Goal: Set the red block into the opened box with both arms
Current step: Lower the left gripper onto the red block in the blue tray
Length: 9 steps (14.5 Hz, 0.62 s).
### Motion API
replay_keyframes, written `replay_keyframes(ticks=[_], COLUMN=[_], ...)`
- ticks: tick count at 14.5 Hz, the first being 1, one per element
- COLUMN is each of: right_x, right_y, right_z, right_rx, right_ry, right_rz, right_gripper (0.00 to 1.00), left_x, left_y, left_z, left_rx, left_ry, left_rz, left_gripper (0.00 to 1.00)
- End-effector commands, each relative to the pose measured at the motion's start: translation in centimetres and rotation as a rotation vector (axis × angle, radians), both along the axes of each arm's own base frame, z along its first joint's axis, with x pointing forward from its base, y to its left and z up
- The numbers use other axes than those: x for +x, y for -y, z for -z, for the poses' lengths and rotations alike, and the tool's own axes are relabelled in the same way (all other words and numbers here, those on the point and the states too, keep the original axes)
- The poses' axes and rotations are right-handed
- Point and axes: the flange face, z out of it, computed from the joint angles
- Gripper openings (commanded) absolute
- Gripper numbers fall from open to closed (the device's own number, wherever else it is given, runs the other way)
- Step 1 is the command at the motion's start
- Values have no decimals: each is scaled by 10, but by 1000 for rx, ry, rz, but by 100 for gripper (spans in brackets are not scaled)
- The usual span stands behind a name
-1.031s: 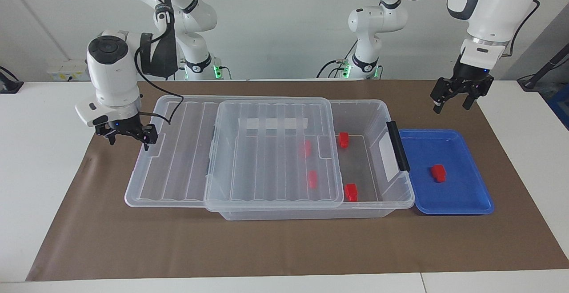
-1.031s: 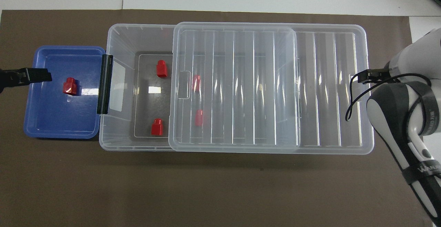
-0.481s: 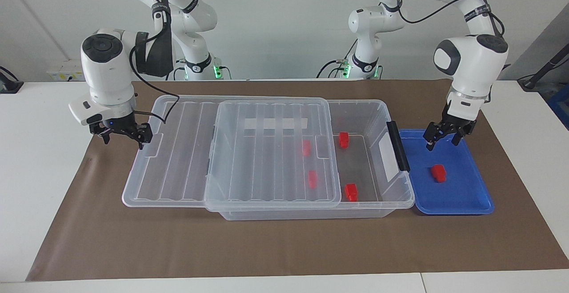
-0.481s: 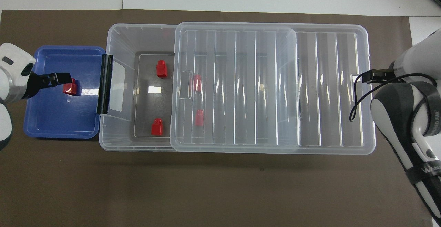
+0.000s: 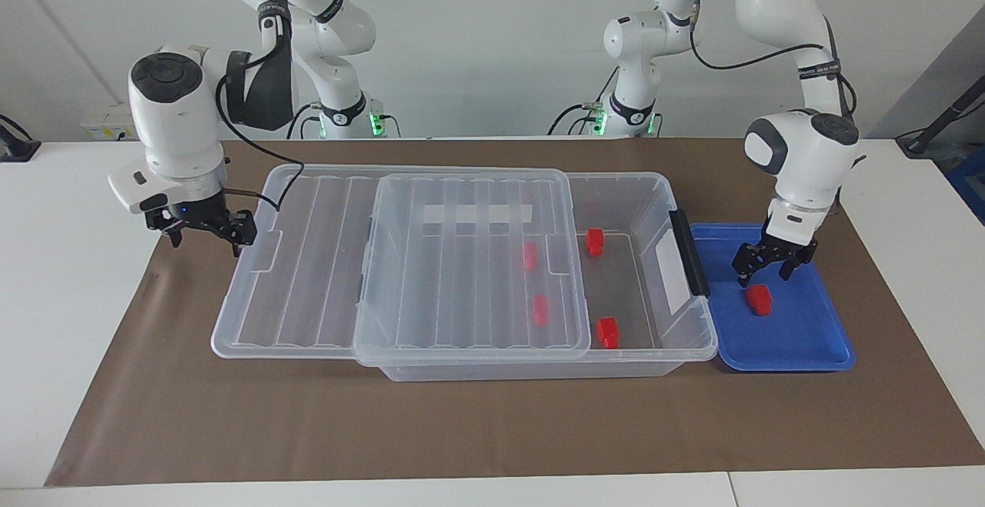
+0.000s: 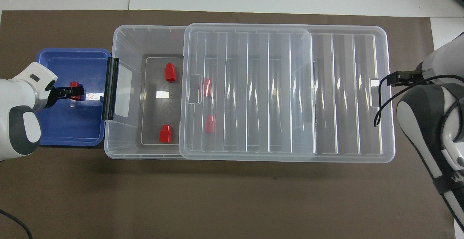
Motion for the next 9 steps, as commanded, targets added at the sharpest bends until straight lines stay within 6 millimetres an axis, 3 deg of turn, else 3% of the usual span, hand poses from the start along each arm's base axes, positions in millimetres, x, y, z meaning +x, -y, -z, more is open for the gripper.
replay_keyframes(ticks=[1,5,8,9], right_x=[-1,-5,-25,-33], right_y=[-11,-16,-16,-16], right_z=[-15,-57,-101,-113], right_rx=[71,154,256,283], right_ry=[9,22,4,10], right_rz=[9,41,81,86], right_gripper=[100,100,100,100], left_x=[4,9,9,8], left_y=[-2,-4,-6,-10], left_z=[22,33,35,37], left_rx=[8,12,23,23], left_ry=[14,34,32,30], left_rz=[20,25,61,53], left_gripper=[97,97,95,90])
